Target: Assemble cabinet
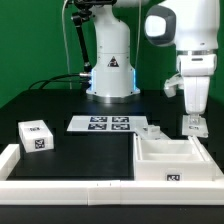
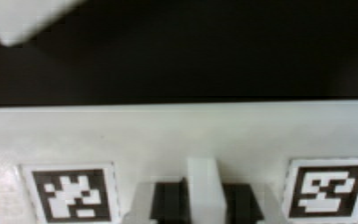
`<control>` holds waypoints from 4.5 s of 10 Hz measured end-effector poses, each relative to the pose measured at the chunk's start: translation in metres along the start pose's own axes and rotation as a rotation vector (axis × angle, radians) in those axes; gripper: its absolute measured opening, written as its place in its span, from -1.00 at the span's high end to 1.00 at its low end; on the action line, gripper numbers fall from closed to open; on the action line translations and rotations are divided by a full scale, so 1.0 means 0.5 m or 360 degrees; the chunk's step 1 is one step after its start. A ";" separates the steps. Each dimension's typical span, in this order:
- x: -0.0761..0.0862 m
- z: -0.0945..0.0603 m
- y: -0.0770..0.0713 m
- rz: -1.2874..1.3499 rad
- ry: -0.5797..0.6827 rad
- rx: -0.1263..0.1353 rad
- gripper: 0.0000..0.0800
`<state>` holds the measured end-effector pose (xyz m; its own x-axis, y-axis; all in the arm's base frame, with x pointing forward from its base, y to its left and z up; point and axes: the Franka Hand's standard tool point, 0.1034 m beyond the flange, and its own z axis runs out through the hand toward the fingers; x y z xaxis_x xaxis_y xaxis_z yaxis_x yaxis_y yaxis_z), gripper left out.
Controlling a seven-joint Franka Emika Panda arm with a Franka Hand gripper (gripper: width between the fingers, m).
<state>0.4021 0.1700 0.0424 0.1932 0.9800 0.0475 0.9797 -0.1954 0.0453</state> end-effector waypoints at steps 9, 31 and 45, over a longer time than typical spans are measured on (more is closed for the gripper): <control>-0.086 -0.010 0.073 -0.0320 -0.0010 -0.0040 0.83; -0.084 -0.024 0.127 -0.0221 -0.0039 -0.0042 0.82; -0.066 -0.020 0.196 -0.0204 -0.0054 -0.0041 0.82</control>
Offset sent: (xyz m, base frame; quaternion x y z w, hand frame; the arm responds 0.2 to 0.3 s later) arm 0.0000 0.0000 0.0000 0.0000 0.0000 0.0000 1.0000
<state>0.4912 0.1182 0.0552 0.0685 0.9976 0.0061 0.9949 -0.0688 0.0744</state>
